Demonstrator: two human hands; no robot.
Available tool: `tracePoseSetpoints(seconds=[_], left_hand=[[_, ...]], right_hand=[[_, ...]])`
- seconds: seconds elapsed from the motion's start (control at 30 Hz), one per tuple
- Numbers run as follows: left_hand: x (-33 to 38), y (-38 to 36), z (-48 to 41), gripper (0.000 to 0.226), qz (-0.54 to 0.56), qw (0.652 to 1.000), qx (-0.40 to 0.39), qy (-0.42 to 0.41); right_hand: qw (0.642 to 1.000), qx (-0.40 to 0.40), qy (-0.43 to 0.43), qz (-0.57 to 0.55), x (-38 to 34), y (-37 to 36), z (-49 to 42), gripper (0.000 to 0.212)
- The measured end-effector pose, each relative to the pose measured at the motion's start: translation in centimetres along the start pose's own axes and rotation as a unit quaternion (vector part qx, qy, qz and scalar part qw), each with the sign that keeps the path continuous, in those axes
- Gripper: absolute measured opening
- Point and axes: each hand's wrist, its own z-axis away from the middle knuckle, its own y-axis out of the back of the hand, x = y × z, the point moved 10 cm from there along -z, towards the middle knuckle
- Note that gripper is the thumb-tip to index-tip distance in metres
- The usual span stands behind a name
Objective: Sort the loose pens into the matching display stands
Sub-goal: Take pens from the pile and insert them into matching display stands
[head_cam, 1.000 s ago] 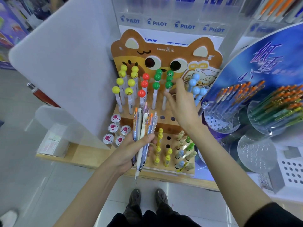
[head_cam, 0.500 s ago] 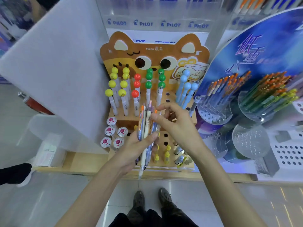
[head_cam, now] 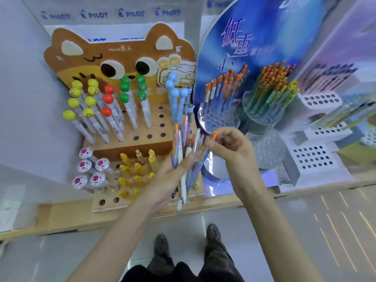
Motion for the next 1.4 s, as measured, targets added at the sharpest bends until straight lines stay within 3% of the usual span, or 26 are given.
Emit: tracePoseSetpoints(seconds=[0.1, 0.23, 0.37, 0.47, 0.53, 1.07, 1.4], left_hand=[[0.0, -1.3, -0.9, 0.006, -0.016, 0.999, 0.049, -0.010], [0.4, -3.9, -1.5, 0.009, -0.033, 0.996, 0.074, -0.045], [-0.7, -4.7, -1.6, 0.013, -0.021, 0.990, 0.128, -0.049], [-1.1, -4.8, -1.6, 0.003, -0.004, 0.986, 0.160, -0.051], [-1.4, -4.8, -1.7, 0.009, -0.003, 0.984, 0.173, -0.046], [-1.1, -4.6, -2.1, 0.004, 0.009, 0.986, 0.161, -0.041], [-1.6, -5.1, -2.4, 0.011, 0.016, 0.989, 0.144, -0.035]], right_hand=[[1.000, -0.007, 0.013, -0.002, -1.2, 2.7, -0.6, 0.018], [0.997, 0.042, 0.061, 0.012, -3.7, 8.5, -2.5, 0.017], [0.984, 0.076, 0.121, 0.107, -4.9, 12.6, -4.8, 0.021], [0.972, 0.062, 0.121, 0.191, -3.2, 12.8, -5.7, 0.020], [0.968, 0.050, 0.114, 0.217, -2.0, 12.4, -6.1, 0.022], [0.957, 0.071, 0.114, 0.256, -0.2, 13.5, -7.1, 0.018], [0.933, -0.001, 0.156, 0.325, -0.4, 10.2, -6.5, 0.011]])
